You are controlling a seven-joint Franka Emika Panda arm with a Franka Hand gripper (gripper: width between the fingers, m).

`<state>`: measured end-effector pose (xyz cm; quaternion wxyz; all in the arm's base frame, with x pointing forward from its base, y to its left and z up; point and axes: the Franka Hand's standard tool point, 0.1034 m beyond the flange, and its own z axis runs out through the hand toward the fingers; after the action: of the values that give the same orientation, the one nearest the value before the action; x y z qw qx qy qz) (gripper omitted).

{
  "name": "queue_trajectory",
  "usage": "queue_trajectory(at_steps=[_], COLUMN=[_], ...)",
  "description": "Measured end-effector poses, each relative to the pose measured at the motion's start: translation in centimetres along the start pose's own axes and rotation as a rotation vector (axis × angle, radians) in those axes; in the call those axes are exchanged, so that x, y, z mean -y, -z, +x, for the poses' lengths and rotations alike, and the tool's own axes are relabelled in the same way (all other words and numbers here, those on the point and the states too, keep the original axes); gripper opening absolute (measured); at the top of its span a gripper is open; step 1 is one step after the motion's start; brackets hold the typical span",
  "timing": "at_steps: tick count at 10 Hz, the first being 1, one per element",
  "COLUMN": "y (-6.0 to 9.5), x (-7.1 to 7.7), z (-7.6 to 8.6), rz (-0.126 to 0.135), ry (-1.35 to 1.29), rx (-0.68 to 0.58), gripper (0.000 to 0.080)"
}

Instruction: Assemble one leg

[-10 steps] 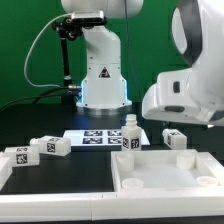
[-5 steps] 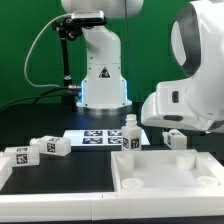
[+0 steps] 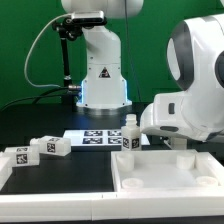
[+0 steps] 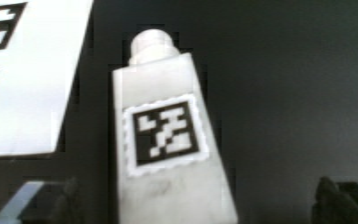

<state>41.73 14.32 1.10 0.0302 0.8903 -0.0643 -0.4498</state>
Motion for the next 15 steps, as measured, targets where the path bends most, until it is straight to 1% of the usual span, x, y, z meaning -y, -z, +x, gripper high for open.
queue_trajectory(at_steps=[2, 3, 4, 5, 6, 7, 8, 9, 10, 11, 12, 13, 14, 15], y=[-0.5, -0.4, -0.5, -0.5, -0.5, -0.2, 1.8, 5.7, 8.2, 12.0, 15.4, 16.4, 16.2, 16.1], x=[0.0, 0.0, -0.1, -0.1, -0.1, -0.2, -0.7, -1.4, -2.2, -3.4, -4.3, -4.4, -3.8, -3.7], z=[-0.1, 0.0, 0.0, 0.0, 0.0, 0.0, -0.4, -1.2, -2.1, -2.1, -2.1, -2.3, -1.7, -1.8], rz=[-0.006, -0.005, -0.005, -0.004, -0.005, -0.003, 0.012, 0.047, 0.078, 0.111, 0.132, 0.128, 0.139, 0.148], ry=[-0.012, -0.011, -0.012, -0.012, -0.012, -0.003, 0.007, 0.007, 0.006, 0.010, 0.032, 0.047, 0.047, 0.045], rx=[0.038, 0.033, 0.033, 0.034, 0.034, 0.037, 0.026, -0.034, -0.039, -0.096, -0.211, -0.279, -0.365, -0.426], gripper=[0.0649, 0.0639, 0.0449, 0.0449, 0.0281, 0.0281, 0.0285, 0.0285, 0.0285, 0.0285, 0.0285, 0.0285, 0.0285, 0.0285])
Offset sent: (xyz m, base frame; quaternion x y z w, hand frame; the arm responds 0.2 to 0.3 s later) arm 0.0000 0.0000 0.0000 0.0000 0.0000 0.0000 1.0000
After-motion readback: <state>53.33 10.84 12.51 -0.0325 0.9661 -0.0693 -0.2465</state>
